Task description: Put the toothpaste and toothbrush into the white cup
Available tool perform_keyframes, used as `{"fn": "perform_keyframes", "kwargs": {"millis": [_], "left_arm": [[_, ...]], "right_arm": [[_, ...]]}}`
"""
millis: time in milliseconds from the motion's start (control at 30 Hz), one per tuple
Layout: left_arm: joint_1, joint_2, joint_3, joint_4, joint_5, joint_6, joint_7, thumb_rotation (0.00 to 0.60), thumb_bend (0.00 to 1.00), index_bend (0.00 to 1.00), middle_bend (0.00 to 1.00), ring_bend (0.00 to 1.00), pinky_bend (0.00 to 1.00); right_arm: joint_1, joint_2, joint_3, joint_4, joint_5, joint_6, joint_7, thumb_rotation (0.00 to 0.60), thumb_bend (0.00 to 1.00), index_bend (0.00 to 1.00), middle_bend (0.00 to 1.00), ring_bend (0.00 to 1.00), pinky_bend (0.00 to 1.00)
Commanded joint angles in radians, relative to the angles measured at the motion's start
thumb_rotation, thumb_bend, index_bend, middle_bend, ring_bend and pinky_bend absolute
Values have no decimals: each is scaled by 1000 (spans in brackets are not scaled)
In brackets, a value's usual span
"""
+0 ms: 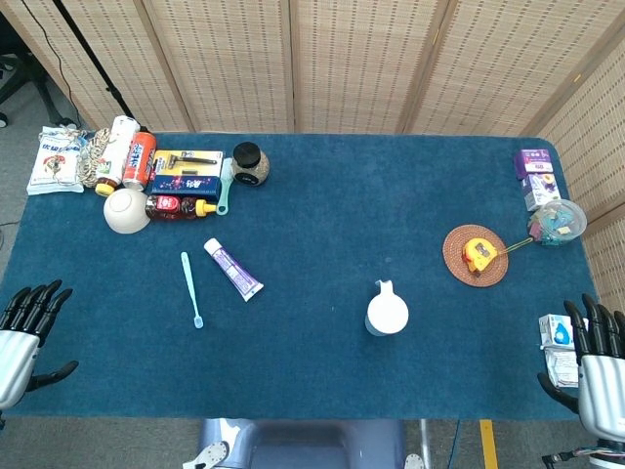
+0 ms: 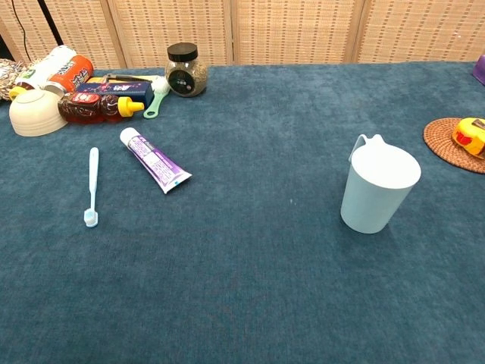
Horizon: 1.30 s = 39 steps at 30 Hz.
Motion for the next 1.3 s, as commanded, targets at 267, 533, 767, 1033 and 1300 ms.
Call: {"fn": "perform_keyframes", "kwargs": {"millis": [267,533,767,1033,1300], "left_arm": [[19,19,7,4,19,46,-45,600,0,0,0,0,0],[22,19,7,2,22,52,-48,600,0,0,0,0,0],[13,19,-8,-5,-15,28,-46,600,0,0,0,0,0],[1,24,-20,-7,-47,2,-55,600,0,0,0,0,0],[-4,25,-23,-7,-55,-11,-56,600,0,0,0,0,0]], "right_arm": [[85,78,-31,31,-32,-165,290,600,0,0,0,0,0],[273,91,-28,95,-131,-389,610,600,0,0,0,0,0],[406,19,30,78,-15,-574,571,600,0,0,0,0,0],[496,-68,74,57,162,-704,517,600,0,0,0,0,0],[530,-172,84,92,270,-724,465,600,0,0,0,0,0]]}}
